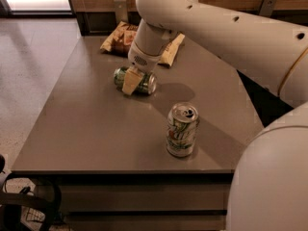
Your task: Knock green can over
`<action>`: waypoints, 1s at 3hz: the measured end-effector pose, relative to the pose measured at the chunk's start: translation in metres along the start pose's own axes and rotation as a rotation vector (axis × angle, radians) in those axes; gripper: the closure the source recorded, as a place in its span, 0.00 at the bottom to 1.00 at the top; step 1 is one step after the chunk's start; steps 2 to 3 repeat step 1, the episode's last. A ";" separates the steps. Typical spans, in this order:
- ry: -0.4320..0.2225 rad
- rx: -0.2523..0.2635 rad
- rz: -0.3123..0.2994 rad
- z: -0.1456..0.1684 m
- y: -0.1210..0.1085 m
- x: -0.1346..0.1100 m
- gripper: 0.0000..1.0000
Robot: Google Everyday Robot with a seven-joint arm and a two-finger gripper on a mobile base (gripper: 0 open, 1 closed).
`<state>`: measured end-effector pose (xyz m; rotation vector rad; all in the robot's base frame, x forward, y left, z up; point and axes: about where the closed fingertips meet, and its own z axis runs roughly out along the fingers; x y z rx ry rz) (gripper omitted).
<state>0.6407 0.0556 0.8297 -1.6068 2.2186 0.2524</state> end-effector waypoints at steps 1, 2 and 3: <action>0.001 -0.001 -0.001 0.001 0.001 0.000 0.00; 0.001 -0.001 -0.001 0.001 0.001 0.000 0.00; 0.001 -0.001 -0.001 0.001 0.001 0.000 0.00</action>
Offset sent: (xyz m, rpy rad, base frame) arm 0.0000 0.0000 0.0000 0.0000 0.0000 0.0000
